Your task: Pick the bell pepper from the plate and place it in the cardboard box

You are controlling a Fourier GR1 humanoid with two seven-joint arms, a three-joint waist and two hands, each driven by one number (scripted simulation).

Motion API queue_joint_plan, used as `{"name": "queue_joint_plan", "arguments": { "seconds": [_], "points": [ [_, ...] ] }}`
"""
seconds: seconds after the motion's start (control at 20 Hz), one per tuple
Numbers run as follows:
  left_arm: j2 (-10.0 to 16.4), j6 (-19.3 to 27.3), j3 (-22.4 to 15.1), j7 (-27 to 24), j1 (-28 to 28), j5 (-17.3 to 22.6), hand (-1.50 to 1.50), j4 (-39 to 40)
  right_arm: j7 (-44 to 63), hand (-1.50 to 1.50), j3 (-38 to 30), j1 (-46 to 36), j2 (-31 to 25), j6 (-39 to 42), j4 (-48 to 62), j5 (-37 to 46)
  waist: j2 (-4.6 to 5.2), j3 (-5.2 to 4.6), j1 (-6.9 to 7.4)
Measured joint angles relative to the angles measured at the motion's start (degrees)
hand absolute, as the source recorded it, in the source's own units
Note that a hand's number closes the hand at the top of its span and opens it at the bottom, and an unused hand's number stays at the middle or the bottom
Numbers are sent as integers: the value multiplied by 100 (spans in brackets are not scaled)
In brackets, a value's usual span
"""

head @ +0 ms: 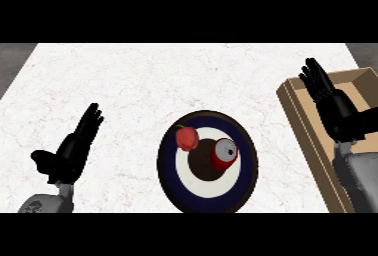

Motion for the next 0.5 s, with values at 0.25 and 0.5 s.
{"name": "queue_joint_plan", "arguments": {
  "seconds": [0.25, 0.5],
  "points": [
    [149, 51, 296, 552, 28, 199, 0, -405, 618, -150, 206, -380, 671, -72, 57, -240, -26, 13, -11],
    [328, -61, 591, 1036, 42, 596, 0, -585, 274, -150, 203, -349, 1190, -1402, 62, 441, -42, 13, -41]
  ]
}}
